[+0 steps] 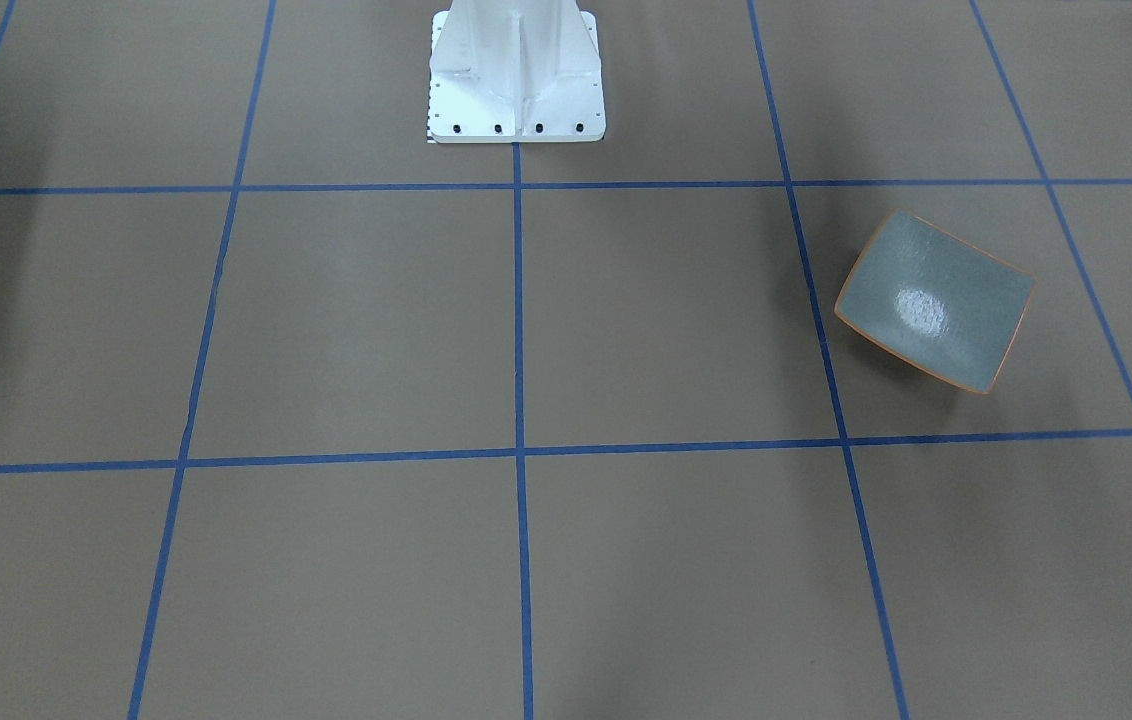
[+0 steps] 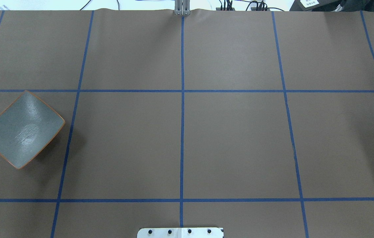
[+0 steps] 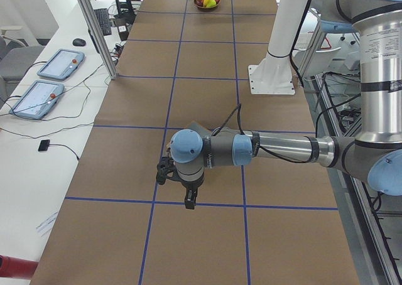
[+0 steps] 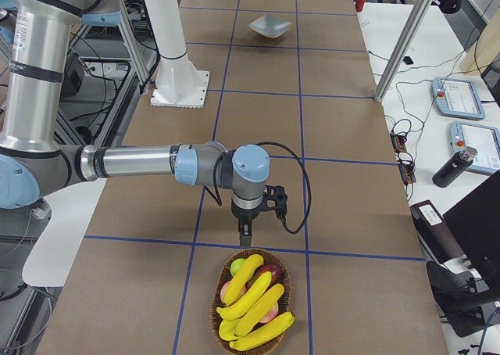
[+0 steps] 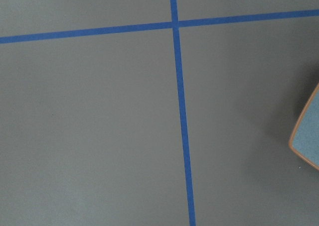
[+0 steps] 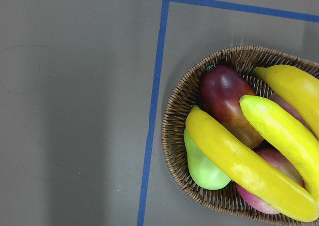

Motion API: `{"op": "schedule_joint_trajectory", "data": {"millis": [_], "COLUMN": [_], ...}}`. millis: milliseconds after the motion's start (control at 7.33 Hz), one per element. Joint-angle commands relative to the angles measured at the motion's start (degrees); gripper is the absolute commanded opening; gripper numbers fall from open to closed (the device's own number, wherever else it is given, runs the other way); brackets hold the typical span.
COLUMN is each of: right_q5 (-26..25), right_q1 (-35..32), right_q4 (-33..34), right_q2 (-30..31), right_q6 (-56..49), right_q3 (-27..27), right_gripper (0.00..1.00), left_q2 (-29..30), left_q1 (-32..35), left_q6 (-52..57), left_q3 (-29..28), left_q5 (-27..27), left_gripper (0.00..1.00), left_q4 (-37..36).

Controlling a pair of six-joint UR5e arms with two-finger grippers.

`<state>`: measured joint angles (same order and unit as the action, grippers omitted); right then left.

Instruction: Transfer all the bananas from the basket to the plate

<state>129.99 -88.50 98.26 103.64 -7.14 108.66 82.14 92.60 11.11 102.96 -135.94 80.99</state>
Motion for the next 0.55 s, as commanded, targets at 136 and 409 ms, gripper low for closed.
{"op": "schedule_joint_trajectory", "data": {"millis": [136,409], "right_q5": [0.0,-0.26], "right_q1": [0.0,-0.35], "right_q4": [0.0,-0.18], "right_q2": [-0.45,-0.63], "right_q6": [0.02,-0.5], "right_q3": [0.41,2.51], "right_gripper": [1.0,1.0], "left_q2": [1.09,1.09], "left_q1": [0.03,0.03], "left_q6": [0.14,0.14], "left_q3": [0.22,0.57], "left_q5": [0.15,0.15], "left_gripper": [1.0,1.0], "left_q4": [0.39,1.35]}}
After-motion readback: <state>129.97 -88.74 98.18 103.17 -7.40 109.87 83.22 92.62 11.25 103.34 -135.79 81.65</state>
